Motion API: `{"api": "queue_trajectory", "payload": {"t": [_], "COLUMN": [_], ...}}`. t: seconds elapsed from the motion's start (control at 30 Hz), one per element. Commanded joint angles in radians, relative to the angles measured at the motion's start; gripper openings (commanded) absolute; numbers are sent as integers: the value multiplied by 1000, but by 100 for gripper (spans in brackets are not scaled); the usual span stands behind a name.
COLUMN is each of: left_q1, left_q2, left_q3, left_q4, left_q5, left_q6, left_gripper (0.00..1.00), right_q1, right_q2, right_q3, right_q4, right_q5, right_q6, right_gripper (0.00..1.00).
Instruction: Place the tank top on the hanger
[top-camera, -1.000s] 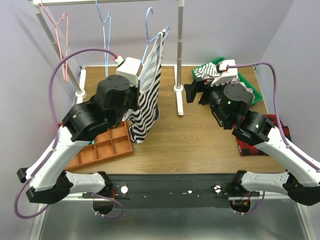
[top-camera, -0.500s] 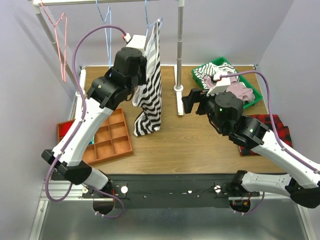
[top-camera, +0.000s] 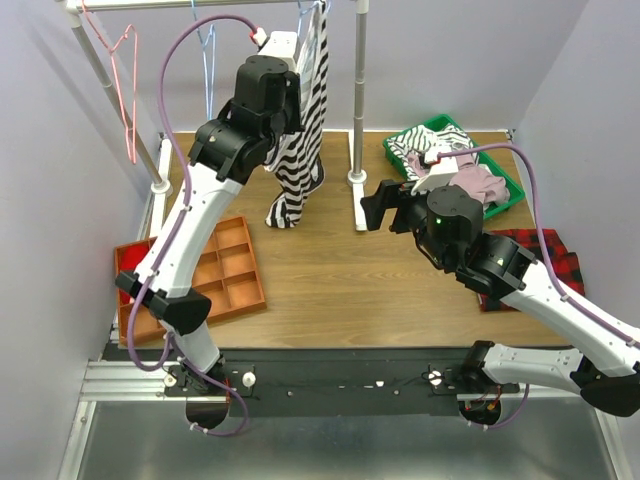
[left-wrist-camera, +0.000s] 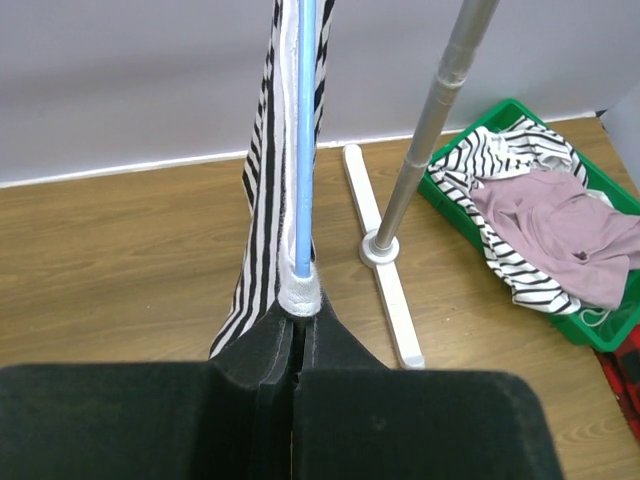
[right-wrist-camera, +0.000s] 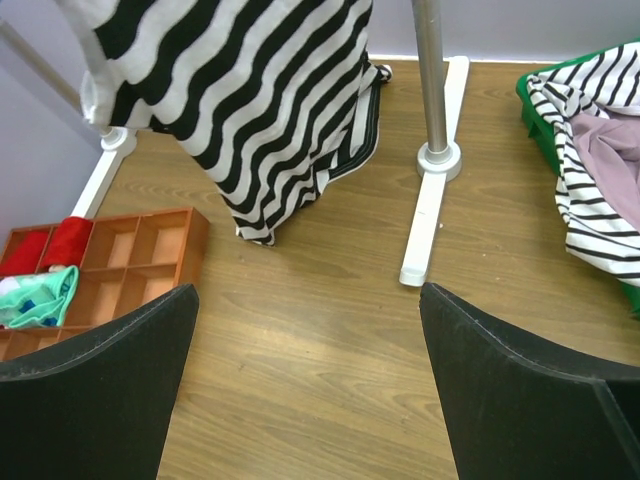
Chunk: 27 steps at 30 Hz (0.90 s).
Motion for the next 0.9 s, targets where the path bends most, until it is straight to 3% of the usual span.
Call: {"api": "queue_trajectory", "payload": {"t": [0.0,0.73,0.8,0.87], "left_q1": [29,68,68,68], "left_q2": [46,20,10,-1], "left_q3": [60,-127,-133,-145], "left_q4": [24,96,101,105], "left_q5": [63,152,152,155], "left_q6": [0,-18,-20,-20], "left_gripper": [0,0,4,20], "right_q1": [5,7,7,7], "right_q2": [-5,-44,-44,-45], "right_q3": [-11,-75,-80,-85], "right_q4": [-11,2,2,2], "right_q5": [-18,-41,-40,-44], "right_q6": [23,60,61,63], "right_gripper": [99,99,99,99]}}
